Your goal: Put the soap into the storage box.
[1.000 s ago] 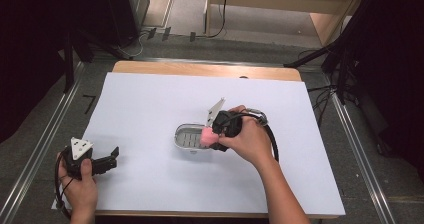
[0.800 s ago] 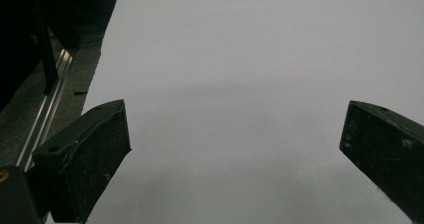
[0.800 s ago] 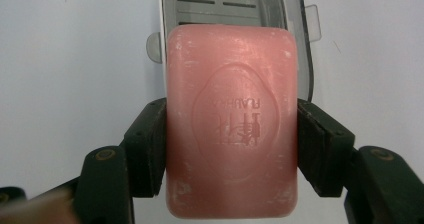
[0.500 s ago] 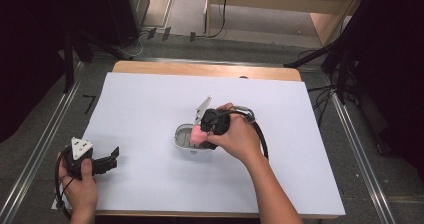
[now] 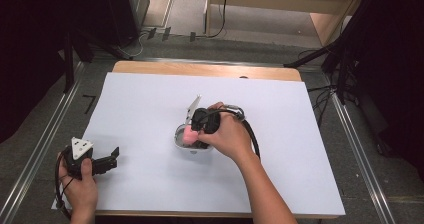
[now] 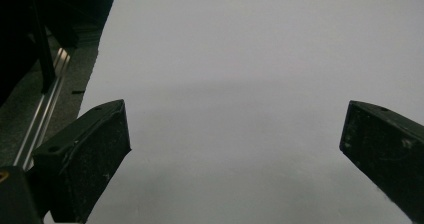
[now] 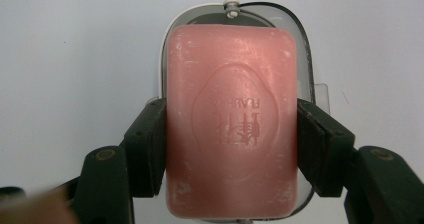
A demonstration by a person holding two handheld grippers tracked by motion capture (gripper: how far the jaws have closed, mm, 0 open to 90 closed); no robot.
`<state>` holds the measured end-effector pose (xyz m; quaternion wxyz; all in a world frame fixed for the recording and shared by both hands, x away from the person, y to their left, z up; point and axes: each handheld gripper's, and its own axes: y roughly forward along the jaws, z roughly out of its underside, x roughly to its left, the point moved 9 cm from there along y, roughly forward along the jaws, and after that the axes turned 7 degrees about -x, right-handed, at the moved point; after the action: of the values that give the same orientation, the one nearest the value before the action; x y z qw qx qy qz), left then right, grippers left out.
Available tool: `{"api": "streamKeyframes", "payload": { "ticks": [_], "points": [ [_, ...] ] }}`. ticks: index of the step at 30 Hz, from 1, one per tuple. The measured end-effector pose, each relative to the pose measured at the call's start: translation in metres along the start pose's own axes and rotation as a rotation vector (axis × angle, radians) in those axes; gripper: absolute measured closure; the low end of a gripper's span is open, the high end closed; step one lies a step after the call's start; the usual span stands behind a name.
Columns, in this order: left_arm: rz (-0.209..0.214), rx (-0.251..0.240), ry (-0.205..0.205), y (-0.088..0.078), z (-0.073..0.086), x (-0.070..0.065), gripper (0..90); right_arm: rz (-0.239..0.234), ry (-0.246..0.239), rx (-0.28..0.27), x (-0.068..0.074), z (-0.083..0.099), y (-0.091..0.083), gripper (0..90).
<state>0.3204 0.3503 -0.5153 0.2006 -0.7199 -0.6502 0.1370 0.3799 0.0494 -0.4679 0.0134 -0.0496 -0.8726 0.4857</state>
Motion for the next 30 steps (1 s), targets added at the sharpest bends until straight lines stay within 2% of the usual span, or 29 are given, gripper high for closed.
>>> {"api": "streamKeyframes", "payload": {
  "ticks": [10,22,25,27,30],
  "points": [
    [0.003,0.000,-0.002,0.000,0.000,0.000,0.1,0.006,-0.023,0.019,-0.003,-0.002,0.008,38.8],
    [0.004,0.002,-0.003,0.000,0.000,0.000,0.1,0.003,-0.012,0.018,-0.004,-0.001,0.010,38.7],
    [0.004,0.001,-0.003,0.000,0.000,0.000,0.1,-0.001,-0.010,-0.008,-0.004,-0.003,0.008,39.0],
    [0.006,0.000,-0.003,0.000,0.000,0.000,0.1,0.004,-0.004,-0.040,-0.004,-0.006,0.005,42.0],
    [0.005,0.001,-0.003,0.000,0.000,0.000,0.0,0.021,0.011,-0.063,-0.005,-0.007,-0.002,41.9]
  ]
}}
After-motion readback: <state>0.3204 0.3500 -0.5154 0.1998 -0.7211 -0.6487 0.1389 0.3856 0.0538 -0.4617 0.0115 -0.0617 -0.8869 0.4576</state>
